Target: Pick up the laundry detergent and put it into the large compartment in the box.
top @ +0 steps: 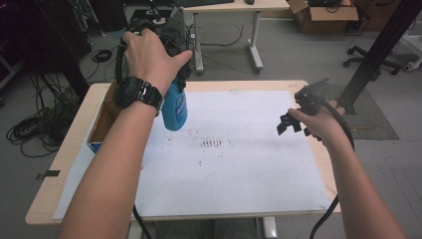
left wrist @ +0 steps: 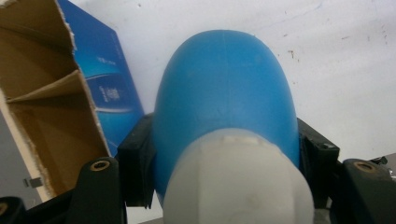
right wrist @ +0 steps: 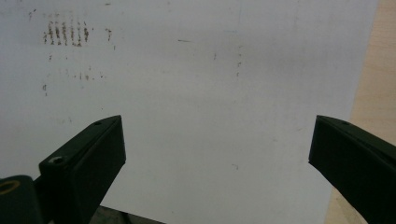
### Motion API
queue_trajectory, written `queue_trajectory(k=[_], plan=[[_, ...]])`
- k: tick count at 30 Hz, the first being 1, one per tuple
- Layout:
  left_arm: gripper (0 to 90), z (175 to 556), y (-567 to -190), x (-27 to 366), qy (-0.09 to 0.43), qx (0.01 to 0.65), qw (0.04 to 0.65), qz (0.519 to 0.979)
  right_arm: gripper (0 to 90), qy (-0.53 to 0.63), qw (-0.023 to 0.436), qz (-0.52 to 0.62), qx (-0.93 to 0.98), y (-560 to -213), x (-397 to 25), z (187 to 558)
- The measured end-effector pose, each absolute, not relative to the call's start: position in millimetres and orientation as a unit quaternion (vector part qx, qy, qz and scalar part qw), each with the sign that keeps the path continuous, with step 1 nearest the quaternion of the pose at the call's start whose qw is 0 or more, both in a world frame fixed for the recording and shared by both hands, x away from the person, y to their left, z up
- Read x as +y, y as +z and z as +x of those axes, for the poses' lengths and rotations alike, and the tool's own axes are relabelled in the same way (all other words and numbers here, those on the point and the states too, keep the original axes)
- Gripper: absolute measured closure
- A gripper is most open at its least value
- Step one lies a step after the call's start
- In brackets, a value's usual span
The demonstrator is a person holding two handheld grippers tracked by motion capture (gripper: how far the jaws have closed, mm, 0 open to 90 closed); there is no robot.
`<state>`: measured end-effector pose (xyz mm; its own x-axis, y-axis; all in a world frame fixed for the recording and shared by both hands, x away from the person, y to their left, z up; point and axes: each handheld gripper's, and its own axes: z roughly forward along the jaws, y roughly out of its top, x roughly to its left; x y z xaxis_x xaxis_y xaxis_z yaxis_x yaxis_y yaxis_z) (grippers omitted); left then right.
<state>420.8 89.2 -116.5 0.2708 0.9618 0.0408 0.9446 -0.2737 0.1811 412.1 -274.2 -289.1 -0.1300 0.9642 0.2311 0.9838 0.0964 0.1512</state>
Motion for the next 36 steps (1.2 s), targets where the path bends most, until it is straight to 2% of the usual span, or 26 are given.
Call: queue_trajectory(k=[19,36], plan=[[37.0,425.8,-76.6,143.3,0.085,0.625,0.068,0.773,3.7,-0.132,0.037,-0.664,-0.735,-290.0,-276.0,417.4],[37.0,424.0,-64.2,201.4,0.102,0.651,0.064,0.749,3.7,-0.13,0.039,-0.664,-0.735,-290.1,-269.9,421.8]])
